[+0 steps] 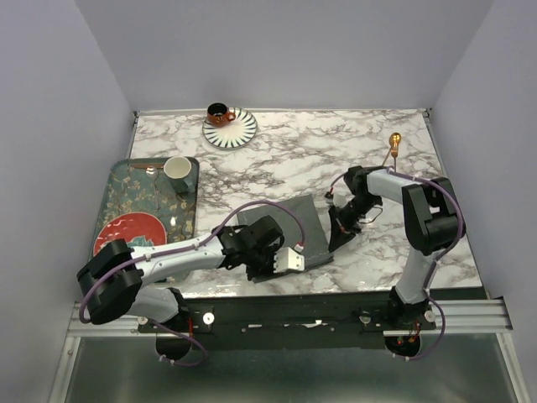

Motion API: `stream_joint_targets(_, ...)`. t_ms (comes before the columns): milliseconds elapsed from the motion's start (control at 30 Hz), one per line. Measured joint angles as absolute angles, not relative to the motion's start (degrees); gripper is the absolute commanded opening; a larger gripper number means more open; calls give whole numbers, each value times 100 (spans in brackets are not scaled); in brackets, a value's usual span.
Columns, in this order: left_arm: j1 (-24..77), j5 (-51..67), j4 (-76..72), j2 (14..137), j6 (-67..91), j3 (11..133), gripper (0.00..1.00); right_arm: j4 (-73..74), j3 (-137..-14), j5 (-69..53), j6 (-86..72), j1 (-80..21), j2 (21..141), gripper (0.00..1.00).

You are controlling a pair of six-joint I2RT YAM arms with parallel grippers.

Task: Fold the napkin into a case and place the utensils inside
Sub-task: Smooth out the square-folded napkin at the center of the board.

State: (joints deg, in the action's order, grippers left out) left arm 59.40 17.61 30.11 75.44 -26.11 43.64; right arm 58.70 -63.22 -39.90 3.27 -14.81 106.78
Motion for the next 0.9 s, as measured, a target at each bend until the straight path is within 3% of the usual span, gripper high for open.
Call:
stream_joint_targets(67,5940,1754,2956,7655,-2626,4324,14,5819,-6320,-3992,305,-1507,10772,16)
stream_joint_targets(100,5940,1752,2943,7693,-2626,4324,31,5806,-6320,-3990,307,-1511,10807,22)
stream_joint_targets(167,5940,1730,2912,7765,-2637,4324,41,5793,-6307,-3990,303,-1511,10860,29)
stream_joint_targets(300,5933,1640,3142,7789,-2639,4355,73,5848,-6322,-3981,355,-1511,10886,43)
stream_joint_targets(500,5404,1811,3618,7175,-2488,4716,72,6226,-6834,-3887,635,-1500,10619,54)
stream_joint_targets(667,4497,1999,3590,7194,-2281,5078,65,6176,-7258,-3909,670,-1500,10350,49)
stream_joint_targets(900,3242,2064,3422,8152,-1472,5454,56,6045,-7312,-3927,543,-1500,10569,45)
